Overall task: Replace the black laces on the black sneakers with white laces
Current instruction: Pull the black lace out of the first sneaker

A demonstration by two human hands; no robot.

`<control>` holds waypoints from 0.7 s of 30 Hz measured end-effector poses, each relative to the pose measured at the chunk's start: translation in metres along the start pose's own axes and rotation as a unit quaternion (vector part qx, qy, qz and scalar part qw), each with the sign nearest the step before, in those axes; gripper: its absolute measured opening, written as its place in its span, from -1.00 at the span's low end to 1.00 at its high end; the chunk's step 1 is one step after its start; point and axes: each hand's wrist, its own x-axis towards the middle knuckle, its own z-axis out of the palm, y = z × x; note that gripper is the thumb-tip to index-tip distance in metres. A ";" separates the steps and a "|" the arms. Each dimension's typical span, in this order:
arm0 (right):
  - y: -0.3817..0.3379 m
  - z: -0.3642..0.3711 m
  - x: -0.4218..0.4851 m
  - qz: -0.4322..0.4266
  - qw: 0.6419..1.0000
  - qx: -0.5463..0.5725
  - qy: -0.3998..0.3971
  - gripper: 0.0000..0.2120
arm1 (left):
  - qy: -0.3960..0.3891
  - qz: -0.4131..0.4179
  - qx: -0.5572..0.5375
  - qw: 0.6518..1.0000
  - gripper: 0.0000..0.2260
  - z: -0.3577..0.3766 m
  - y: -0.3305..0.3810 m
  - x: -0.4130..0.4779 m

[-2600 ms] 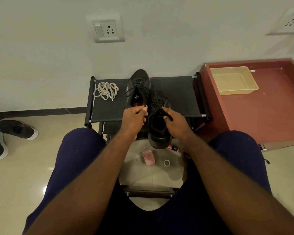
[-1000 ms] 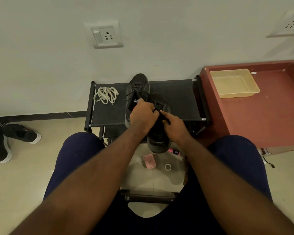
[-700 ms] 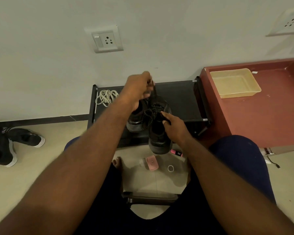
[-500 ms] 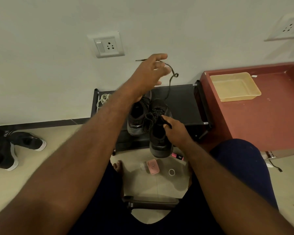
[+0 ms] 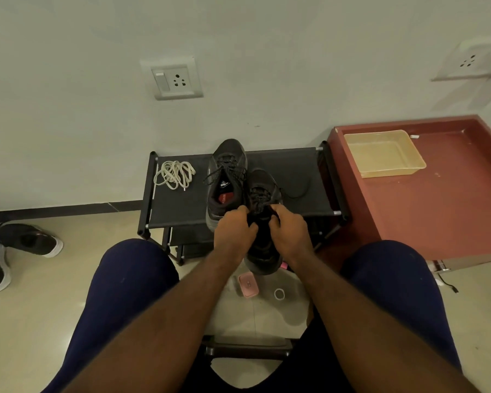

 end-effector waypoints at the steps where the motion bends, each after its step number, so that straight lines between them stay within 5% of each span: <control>1: 0.000 0.001 -0.001 0.011 1.000 0.004 0.012 -0.73 | 0.008 -0.012 -0.037 0.999 -0.74 0.001 -0.001 0.000; 5: 0.002 0.001 -0.006 0.026 0.999 0.013 0.039 -0.75 | 0.047 -0.041 -0.126 0.990 -0.75 0.005 -0.008 -0.009; 15: -0.001 -0.002 -0.015 0.007 0.999 0.040 0.023 -0.81 | 0.056 0.026 -0.076 0.995 -0.62 -0.004 -0.009 -0.011; 21: 0.000 -0.002 -0.016 -0.001 1.000 0.030 0.004 -0.84 | -0.058 0.050 -0.117 0.990 -0.79 -0.017 0.005 0.015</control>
